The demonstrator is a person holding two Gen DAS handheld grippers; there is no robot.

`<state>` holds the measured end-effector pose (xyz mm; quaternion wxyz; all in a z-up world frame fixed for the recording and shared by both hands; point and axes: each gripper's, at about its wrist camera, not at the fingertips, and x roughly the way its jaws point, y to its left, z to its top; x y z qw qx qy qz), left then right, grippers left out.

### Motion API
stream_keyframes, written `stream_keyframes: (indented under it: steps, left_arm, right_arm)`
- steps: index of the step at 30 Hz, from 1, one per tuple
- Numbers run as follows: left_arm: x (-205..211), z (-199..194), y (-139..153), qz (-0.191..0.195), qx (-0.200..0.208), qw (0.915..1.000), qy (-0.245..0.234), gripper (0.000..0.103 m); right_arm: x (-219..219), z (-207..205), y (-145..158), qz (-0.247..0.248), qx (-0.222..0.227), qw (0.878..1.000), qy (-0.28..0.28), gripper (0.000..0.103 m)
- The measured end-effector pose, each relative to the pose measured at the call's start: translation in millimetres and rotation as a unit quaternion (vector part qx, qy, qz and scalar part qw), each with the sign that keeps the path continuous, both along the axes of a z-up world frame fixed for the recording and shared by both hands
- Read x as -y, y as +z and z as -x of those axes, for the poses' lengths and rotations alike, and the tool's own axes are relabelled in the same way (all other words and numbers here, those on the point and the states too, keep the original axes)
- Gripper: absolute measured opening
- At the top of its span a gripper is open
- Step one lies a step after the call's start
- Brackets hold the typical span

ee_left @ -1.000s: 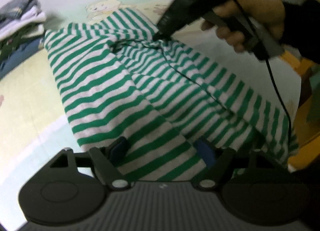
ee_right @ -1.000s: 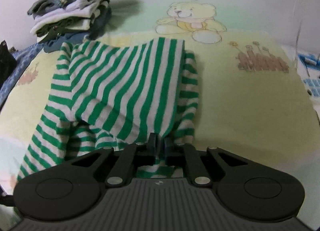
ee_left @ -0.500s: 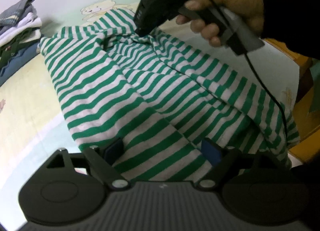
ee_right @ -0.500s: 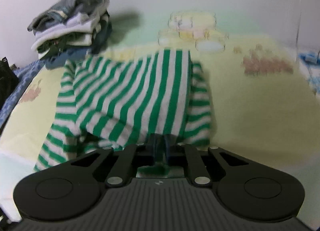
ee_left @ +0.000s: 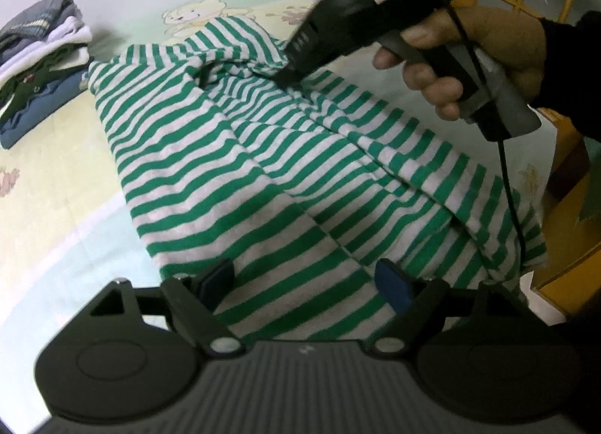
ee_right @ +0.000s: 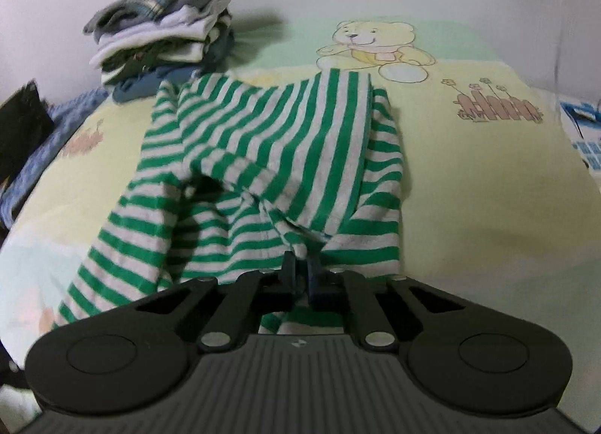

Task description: Fold clothes

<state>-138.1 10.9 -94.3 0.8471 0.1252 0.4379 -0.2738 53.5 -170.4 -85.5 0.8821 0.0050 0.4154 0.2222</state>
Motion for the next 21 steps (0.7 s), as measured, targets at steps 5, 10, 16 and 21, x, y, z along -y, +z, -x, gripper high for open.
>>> stream_keyframes:
  steps: [5,10,16,21]
  left_arm:
    - [4.0,11.5,0.8,0.011,-0.009,0.9999,-0.010,0.082]
    - [7.2,21.5,1.8,-0.004,0.005,0.9999,-0.015,0.082]
    - [2.7,21.9,-1.0,0.003,-0.003,1.0000,-0.004,0.082]
    - [5.3,26.1,0.1,-0.008,-0.008,0.9995,-0.029,0.082]
  right_arm:
    - [-26.8,8.4,3.6,0.004,0.003,0.999,0.049,0.018]
    - [-16.8,13.3,9.4,-0.009,-0.009,0.998,0.054,0.026]
    - [15.0,43.7,11.2,-0.012,-0.030,0.998,0.044,0.021]
    - [13.9,86.2,6.4,0.011,-0.024,0.996,0.083,0.018]
